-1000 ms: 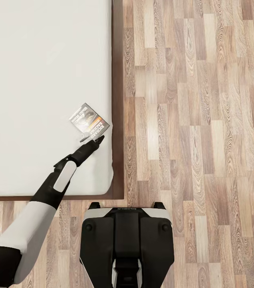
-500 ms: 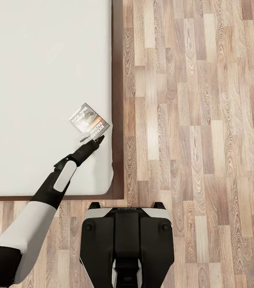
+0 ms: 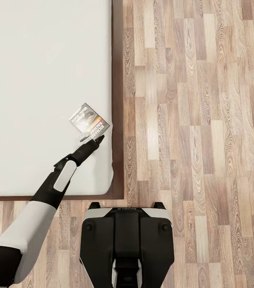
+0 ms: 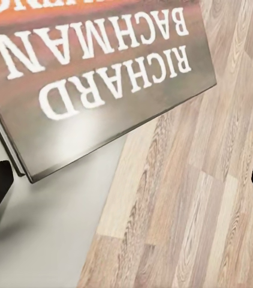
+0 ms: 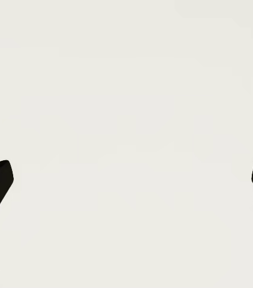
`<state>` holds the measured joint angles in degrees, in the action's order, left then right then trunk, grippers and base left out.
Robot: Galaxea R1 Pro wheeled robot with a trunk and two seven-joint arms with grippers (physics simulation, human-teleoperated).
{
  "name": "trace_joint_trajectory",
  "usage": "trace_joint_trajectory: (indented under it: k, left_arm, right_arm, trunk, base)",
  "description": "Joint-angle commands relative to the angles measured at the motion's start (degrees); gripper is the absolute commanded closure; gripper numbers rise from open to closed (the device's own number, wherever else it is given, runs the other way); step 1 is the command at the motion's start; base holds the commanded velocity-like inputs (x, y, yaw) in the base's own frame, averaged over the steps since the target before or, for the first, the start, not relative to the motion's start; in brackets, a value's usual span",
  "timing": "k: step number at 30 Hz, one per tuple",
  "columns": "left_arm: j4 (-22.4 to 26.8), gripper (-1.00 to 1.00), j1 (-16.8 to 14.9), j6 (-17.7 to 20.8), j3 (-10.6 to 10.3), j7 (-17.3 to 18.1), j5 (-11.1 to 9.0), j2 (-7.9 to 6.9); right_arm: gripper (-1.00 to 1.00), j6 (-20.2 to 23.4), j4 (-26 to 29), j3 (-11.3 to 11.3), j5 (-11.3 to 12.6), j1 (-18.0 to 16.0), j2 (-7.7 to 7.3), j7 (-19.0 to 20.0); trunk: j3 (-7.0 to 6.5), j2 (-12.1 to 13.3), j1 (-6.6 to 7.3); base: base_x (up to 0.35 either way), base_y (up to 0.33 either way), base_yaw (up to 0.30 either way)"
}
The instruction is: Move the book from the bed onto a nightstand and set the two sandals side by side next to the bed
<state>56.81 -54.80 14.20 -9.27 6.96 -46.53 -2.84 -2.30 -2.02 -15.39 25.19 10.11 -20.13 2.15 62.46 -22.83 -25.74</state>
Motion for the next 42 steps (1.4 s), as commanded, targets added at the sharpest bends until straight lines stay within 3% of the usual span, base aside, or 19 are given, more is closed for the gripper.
trace_joint_trajectory:
  k: [1, 42]
  left_arm:
    - [0.0, -1.0, 0.0, 0.2, -0.1, 0.0, -0.5, -0.04]
    - [0.2, -1.0, 0.0, 0.2, -0.1, 0.0, -0.5, 0.96]
  right_arm:
    - [-1.0, -0.2, -0.1, -0.5, 0.6, 0.0, 0.0, 0.2]
    - [-1.0, -0.2, -0.1, -0.5, 0.6, 0.0, 0.0, 0.2]
  trunk:
    - [0.05, -0.1, -0.04]
    - [0.05, -0.1, -0.04]
  base:
    - [0.0, 0.0, 0.0]
    - [0.0, 0.0, 0.0]
